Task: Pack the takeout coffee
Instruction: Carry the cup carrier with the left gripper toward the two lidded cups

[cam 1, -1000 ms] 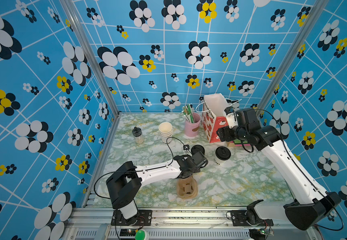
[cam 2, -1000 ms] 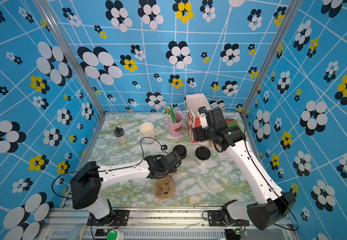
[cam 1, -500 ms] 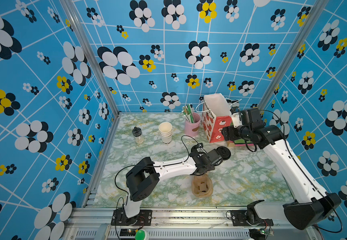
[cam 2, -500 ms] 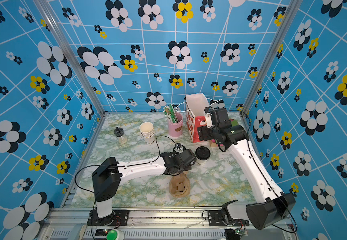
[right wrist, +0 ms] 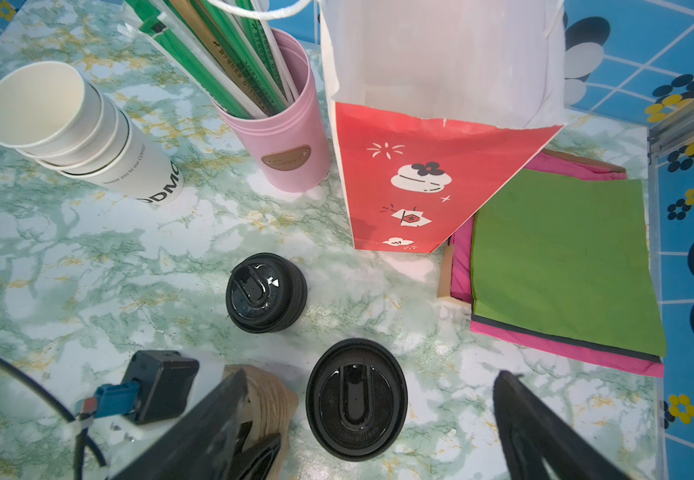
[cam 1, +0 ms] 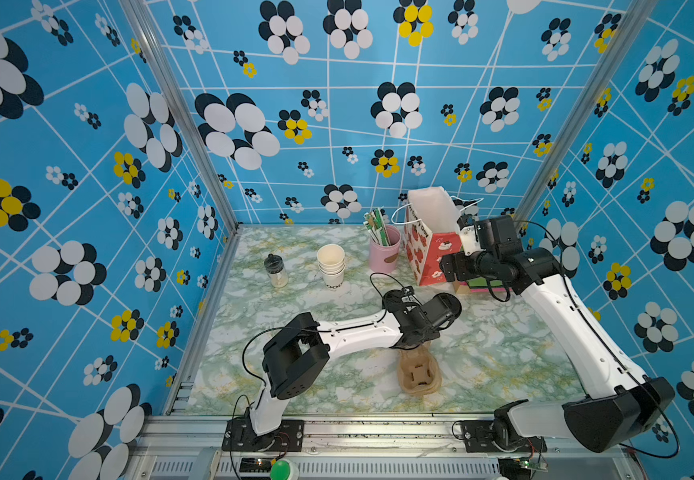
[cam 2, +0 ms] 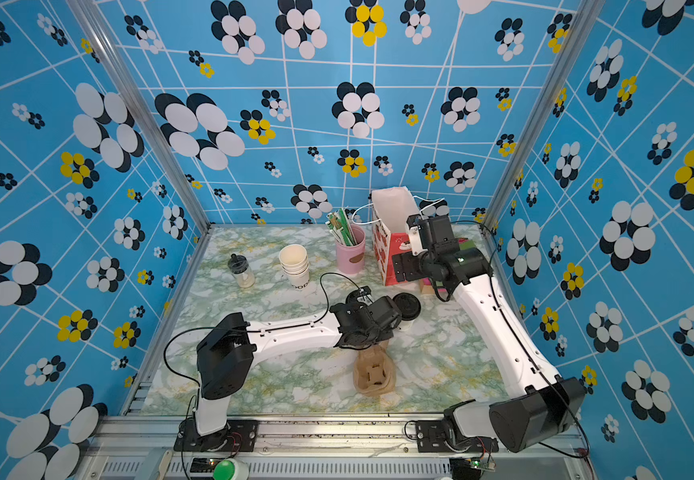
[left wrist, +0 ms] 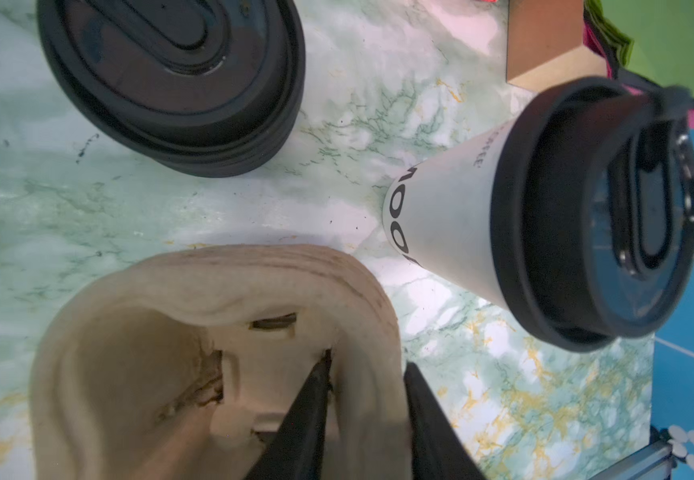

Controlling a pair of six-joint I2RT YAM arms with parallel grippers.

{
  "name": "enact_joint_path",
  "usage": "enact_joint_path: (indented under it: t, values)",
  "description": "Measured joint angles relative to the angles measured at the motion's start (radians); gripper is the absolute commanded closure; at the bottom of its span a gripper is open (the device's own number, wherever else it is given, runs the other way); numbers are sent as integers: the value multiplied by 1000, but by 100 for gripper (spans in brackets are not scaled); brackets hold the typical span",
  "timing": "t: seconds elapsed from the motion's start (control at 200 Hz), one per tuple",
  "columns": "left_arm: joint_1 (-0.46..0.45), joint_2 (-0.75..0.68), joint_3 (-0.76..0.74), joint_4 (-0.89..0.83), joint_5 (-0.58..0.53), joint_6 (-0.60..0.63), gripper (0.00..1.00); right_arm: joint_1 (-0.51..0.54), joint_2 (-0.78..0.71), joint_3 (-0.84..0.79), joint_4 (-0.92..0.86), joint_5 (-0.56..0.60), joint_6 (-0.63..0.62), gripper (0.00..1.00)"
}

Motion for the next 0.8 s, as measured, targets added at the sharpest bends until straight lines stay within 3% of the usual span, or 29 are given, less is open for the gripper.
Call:
enact_joint_path:
  t: [0.055, 0.365, 0.59, 0.715, 0.8]
  values:
    - [0, 0, 0, 3, -2, 4, 50, -1, 0, 0, 0, 0, 0, 5]
    - [3, -87, -29, 35, -62, 94, 30, -1, 19, 17, -2, -8, 7, 5]
    - [63, -352, -202, 118, -135, 250, 18, -1, 45, 82, -12, -23, 15, 4]
    - [113, -538, -352, 162, -157, 373, 7, -1, 86, 159, -27, -34, 27, 5]
    - [149, -691, -477, 178, -145, 460, 5, -1, 127, 224, -34, -35, 30, 6]
